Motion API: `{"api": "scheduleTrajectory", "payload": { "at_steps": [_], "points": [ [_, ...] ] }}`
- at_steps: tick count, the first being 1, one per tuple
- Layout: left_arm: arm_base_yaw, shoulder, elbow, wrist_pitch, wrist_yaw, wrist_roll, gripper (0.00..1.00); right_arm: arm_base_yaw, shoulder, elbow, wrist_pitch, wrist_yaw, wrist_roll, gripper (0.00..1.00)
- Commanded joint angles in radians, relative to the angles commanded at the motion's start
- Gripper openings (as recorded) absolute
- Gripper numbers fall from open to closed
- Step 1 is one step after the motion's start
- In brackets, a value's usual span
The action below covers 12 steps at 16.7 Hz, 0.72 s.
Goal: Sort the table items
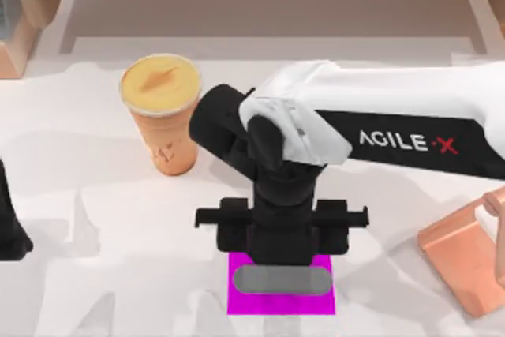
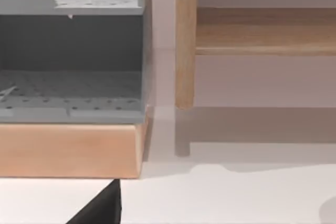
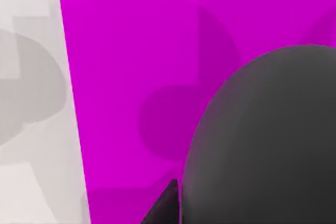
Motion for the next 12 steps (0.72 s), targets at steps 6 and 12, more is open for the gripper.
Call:
{"api": "scheduleTrajectory", "payload": {
  "at_steps": [6,12],
  "points": [
    [0.000,0.000,0.000,0.000,0.000,0.000,1.00,0.001,0.007,-0.009,0.014,-0.001,-0.001,0.00],
    [0.000,0.000,0.000,0.000,0.000,0.000,1.00,0.001,0.007,-0.009,0.014,-0.001,-0.001,0.45]
  ]
}}
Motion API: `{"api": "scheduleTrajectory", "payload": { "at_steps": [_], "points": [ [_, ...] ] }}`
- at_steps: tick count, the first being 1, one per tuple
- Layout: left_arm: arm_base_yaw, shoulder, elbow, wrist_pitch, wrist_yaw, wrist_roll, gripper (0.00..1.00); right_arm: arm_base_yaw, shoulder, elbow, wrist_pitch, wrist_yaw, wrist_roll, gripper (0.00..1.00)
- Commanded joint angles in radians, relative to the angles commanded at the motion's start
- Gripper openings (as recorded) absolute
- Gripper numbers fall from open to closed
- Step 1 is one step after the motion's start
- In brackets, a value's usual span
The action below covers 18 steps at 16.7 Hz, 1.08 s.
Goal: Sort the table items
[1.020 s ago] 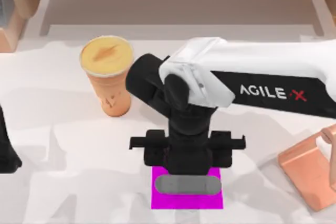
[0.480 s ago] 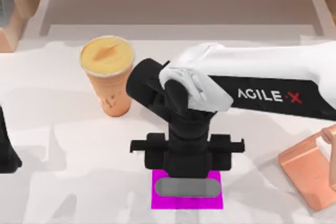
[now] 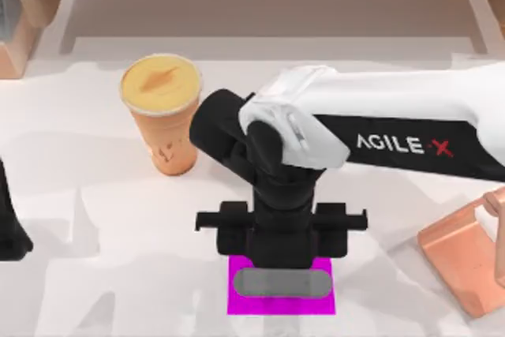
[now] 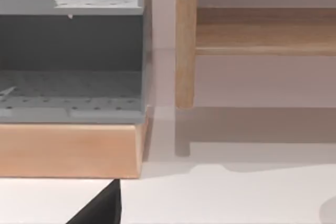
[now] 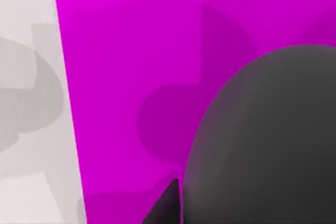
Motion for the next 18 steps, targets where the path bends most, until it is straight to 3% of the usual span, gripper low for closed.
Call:
{"api": "scheduleTrajectory", "payload": {
  "at_steps": [7,18],
  "points": [
    [0.000,0.000,0.000,0.000,0.000,0.000,1.00,0.000,0.000,0.000,0.000,0.000,0.000,0.98],
    [0.000,0.000,0.000,0.000,0.000,0.000,1.00,-0.008,-0.006,0.008,0.004,-0.002,0.008,1.00]
  ]
}}
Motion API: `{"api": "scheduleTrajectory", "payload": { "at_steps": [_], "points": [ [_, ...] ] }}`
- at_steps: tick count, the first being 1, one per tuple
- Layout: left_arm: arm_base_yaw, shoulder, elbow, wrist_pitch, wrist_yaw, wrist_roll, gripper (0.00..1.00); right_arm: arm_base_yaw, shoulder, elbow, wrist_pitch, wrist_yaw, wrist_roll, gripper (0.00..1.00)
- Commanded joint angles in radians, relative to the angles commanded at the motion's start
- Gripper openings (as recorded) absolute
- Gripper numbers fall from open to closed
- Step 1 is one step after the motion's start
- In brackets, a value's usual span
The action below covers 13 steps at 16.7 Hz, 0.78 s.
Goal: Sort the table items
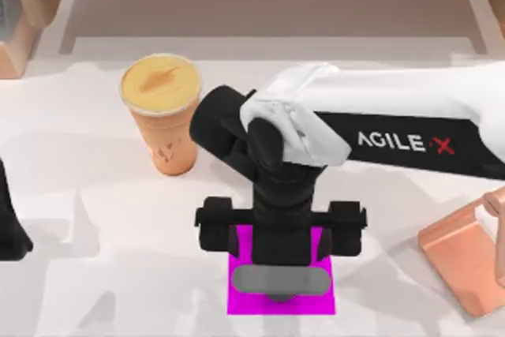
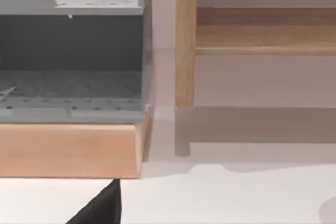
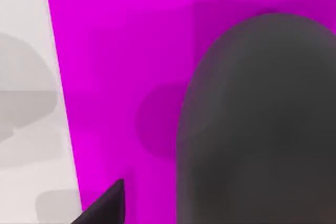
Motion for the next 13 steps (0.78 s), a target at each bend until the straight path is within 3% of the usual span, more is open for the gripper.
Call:
{"api": "scheduleTrajectory", "payload": {
  "at_steps": [6,10,13],
  "points": [
    [0.000,0.000,0.000,0.000,0.000,0.000,1.00,-0.172,-0.024,0.095,0.068,-0.046,0.258,1.00],
    [0.000,0.000,0.000,0.000,0.000,0.000,1.00,-0.378,-0.023,0.151,0.095,-0.088,0.567,1.00],
    [0.000,0.000,0.000,0.000,0.000,0.000,1.00,-0.557,-0.014,0.168,0.080,-0.108,0.875,1.00]
  ]
}}
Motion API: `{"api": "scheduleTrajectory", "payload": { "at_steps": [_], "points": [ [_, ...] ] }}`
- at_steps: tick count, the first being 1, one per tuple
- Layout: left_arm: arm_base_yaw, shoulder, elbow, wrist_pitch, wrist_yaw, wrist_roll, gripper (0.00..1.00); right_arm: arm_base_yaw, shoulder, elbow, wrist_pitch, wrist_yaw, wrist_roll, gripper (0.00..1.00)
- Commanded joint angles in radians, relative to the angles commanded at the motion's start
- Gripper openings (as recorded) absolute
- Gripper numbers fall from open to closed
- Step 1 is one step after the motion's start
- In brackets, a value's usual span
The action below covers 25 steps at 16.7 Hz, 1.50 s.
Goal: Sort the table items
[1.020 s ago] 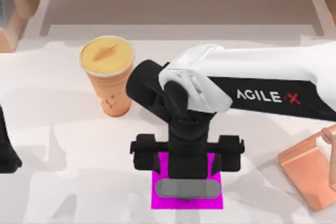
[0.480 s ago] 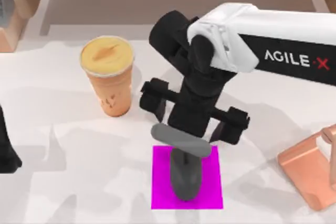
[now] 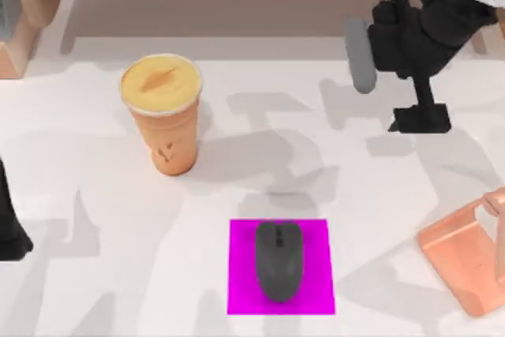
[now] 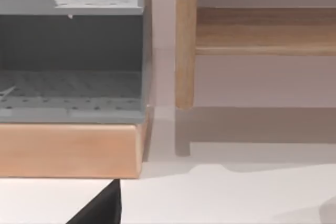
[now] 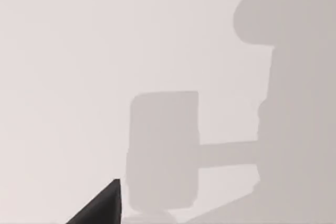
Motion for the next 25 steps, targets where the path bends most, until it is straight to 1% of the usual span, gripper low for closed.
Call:
{"api": "scheduleTrajectory", "payload": {
  "at_steps": [4,6,9,11,14,19,21,25],
  "points": [
    [0.000,0.000,0.000,0.000,0.000,0.000,1.00,-0.242,0.009,-0.010,-0.060,0.006,0.441,1.00],
    [0.000,0.000,0.000,0.000,0.000,0.000,1.00,-0.353,0.007,-0.022,-0.099,0.022,0.634,1.00],
    [0.000,0.000,0.000,0.000,0.000,0.000,1.00,-0.491,0.000,-0.040,-0.155,0.055,0.852,1.00],
    [0.000,0.000,0.000,0.000,0.000,0.000,1.00,-0.556,-0.008,-0.049,-0.183,0.075,0.945,1.00],
    [0.000,0.000,0.000,0.000,0.000,0.000,1.00,-0.600,-0.016,-0.055,-0.204,0.090,1.004,1.00],
    [0.000,0.000,0.000,0.000,0.000,0.000,1.00,-0.597,-0.010,-0.055,-0.199,0.090,1.003,1.00],
    [0.000,0.000,0.000,0.000,0.000,0.000,1.00,-0.599,0.005,-0.081,-0.161,0.091,1.006,1.00],
    [0.000,0.000,0.000,0.000,0.000,0.000,1.00,-0.597,0.059,-0.167,-0.009,0.091,1.008,1.00]
  ]
}}
